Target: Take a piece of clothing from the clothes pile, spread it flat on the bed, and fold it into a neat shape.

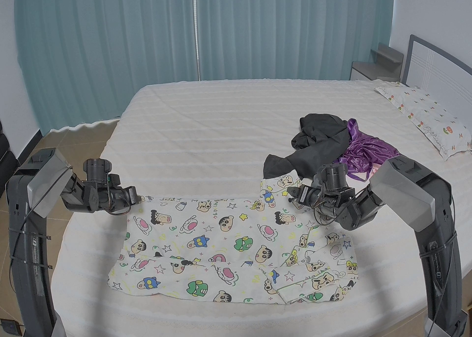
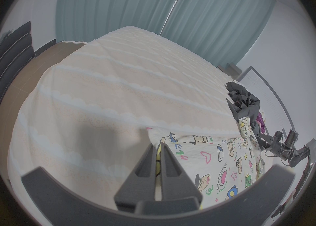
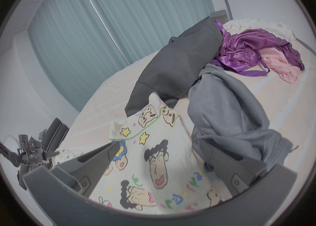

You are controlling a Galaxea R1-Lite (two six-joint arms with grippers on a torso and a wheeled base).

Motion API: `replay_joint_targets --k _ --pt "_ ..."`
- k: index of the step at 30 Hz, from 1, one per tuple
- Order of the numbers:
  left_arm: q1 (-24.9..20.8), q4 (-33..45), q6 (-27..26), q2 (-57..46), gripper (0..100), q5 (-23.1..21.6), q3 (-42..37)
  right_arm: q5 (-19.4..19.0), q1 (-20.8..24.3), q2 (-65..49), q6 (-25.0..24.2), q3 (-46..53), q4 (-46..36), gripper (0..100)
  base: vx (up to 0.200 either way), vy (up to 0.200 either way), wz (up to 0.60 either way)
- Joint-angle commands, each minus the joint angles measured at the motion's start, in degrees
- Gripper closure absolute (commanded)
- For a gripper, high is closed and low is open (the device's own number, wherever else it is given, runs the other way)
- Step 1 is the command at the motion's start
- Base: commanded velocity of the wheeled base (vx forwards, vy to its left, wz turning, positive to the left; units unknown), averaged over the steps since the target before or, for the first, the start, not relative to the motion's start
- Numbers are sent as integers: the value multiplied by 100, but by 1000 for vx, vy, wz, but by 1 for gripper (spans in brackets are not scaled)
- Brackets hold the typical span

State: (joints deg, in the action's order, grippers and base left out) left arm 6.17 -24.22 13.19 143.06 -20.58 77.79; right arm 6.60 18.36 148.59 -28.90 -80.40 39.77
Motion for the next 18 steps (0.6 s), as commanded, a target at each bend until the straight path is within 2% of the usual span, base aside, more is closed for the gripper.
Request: replay_joint_targets --k 1,9,11,18 --pt "-2 -4 8 -111 100 1 -106 175 19 74 -1 -178 -21 0 0 0 0" --pt "-2 -12 8 -111 100 1 -141 255 -96 -384 -1 182 -92 0 0 0 0" --pt "-2 -12 34 -120 100 1 -159 483 -166 -524 -1 138 -338 0 0 0 0" --pt "-2 -12 114 -164 100 -8 -176 492 -166 -656 -19 121 -426 0 0 0 0"
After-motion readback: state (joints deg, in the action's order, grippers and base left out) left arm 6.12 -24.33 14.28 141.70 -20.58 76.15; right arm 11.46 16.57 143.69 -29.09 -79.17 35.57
